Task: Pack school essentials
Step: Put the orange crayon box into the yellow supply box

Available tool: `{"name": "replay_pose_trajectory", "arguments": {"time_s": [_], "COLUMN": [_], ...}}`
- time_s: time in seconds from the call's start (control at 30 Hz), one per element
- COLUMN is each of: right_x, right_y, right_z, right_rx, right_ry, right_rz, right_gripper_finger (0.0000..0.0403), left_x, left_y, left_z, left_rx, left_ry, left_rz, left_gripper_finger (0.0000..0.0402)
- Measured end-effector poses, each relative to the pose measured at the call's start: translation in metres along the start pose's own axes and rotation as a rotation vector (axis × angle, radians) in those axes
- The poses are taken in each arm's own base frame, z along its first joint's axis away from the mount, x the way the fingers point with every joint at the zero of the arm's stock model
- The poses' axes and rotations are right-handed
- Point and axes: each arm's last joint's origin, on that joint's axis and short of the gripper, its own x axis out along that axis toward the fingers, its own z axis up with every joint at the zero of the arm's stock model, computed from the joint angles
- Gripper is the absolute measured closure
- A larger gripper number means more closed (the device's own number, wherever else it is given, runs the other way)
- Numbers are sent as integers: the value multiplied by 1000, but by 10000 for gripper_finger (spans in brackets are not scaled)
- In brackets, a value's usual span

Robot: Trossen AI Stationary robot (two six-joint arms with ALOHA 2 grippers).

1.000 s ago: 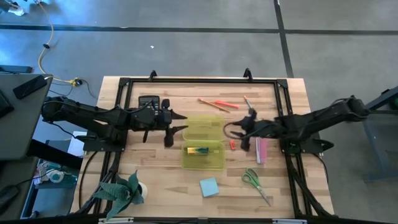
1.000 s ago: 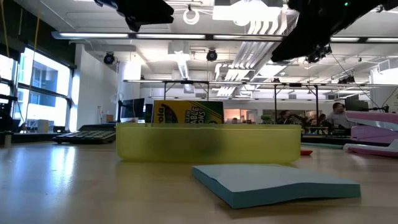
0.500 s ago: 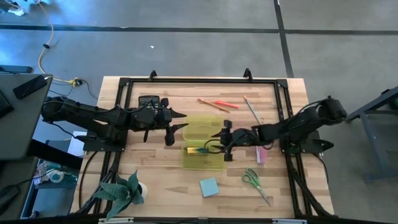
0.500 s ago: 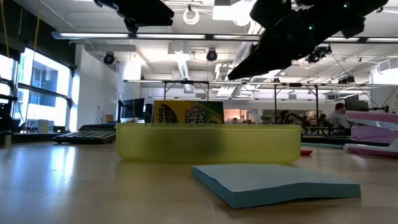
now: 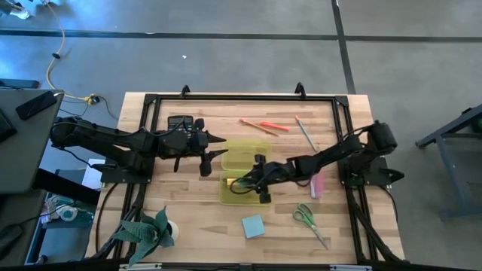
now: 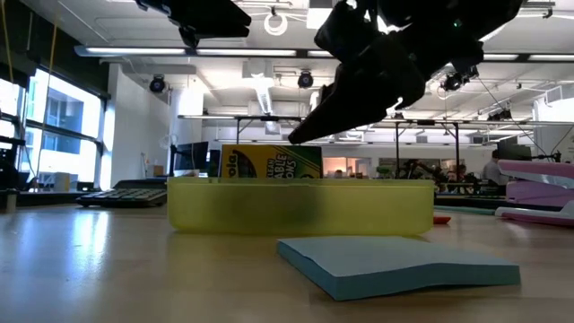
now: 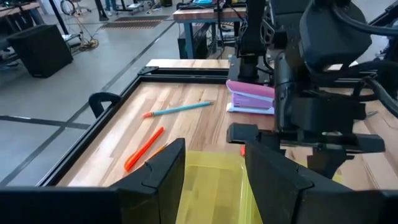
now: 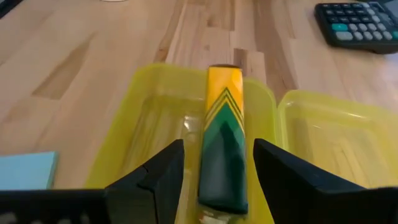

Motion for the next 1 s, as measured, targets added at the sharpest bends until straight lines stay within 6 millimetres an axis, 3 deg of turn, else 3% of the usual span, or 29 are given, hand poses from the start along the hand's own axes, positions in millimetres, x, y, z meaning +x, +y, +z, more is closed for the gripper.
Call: {"name": "replay_pose_trajectory", "arguments": {"time_s": [0.43, 0.83, 1.0], "right_x": [1, 4, 4], "right_y": [0, 1, 1], "right_z": [-8, -11, -11], "right_rx": [52, 66, 66], "right_ry": [77, 83, 83], "right_rz": [4, 3, 3], "right_gripper_finger": [221, 301, 310], "left_x": [0, 0, 0], "left_y": [0, 0, 0], "left_z": [0, 0, 0], "left_rx": [0, 0, 0], "left_ry": [-1, -1, -1], "left_rz": [0, 0, 0], "left_gripper_finger": [245, 245, 245]}}
